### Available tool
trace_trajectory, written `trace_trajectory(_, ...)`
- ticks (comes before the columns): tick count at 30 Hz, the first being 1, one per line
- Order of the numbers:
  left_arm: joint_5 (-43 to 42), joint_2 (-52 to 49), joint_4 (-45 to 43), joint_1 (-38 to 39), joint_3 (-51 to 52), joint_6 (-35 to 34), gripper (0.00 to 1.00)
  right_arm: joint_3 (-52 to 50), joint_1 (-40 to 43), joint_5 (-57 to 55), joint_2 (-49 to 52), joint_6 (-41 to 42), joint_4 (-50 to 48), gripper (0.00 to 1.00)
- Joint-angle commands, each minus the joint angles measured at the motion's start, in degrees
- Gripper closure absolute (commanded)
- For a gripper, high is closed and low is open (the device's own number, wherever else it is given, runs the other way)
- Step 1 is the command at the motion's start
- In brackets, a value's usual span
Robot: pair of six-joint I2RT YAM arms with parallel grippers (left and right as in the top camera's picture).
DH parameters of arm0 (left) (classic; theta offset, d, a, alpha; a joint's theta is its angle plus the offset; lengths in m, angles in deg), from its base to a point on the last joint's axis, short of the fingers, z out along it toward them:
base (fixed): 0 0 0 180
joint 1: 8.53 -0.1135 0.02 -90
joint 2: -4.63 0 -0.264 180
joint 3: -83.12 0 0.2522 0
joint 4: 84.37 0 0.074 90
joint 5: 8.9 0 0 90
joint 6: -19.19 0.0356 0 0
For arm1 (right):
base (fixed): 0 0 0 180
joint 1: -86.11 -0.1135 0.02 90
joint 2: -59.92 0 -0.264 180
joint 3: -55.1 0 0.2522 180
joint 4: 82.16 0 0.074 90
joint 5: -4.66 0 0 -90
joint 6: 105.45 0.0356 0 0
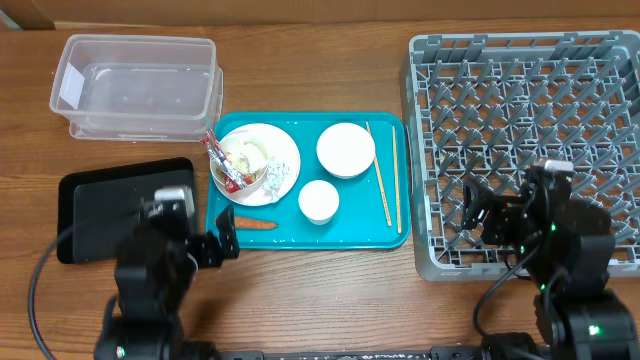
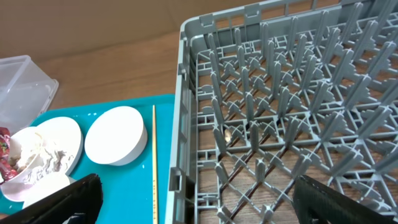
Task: Sort waste into correct bins and load items into the dishwasher
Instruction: 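Grasp the red wrapper on the pink plate with the left gripper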
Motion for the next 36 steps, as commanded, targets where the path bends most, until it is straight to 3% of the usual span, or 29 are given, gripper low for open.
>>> trace_trajectory(1, -3.0, -11.4, 10.4, 0.3, -12.6, -0.8, 0.0, 6.3, 0.2, -0.3, 4.8, 0.3, 5.6, 0.0)
trace_trajectory(7, -3.2, -24.1, 29.9, 0.3, -30.0, -0.8, 0.0, 7.8, 0.2, 0.6, 8.1, 0.3, 9.9, 0.0)
trace_trajectory(10, -4.3, -26.3, 30.4, 0.3, -31.0, -1.0, 0.0, 7.8, 0.2, 1.0, 8.0, 0.2, 9.9, 0.0)
trace_trajectory(16, -4.6, -30.3, 23.1, 0.3, -31.0, -1.7, 0.0, 7.8, 0.2, 1.0, 8.1, 0.2, 10.2, 0.0)
trace_trajectory(25, -4.5, -43.9, 10.2, 0.3, -31.0, -9.8, 0.0, 7.8, 0.2, 1.0, 8.1, 0.2, 10.2, 0.0)
trace_trajectory(36, -4.5, -61.0, 2.0, 0.3, -31.0, -12.8, 0.19, 7.8, 0.2, 1.0, 8.1, 0.2, 10.8, 0.0)
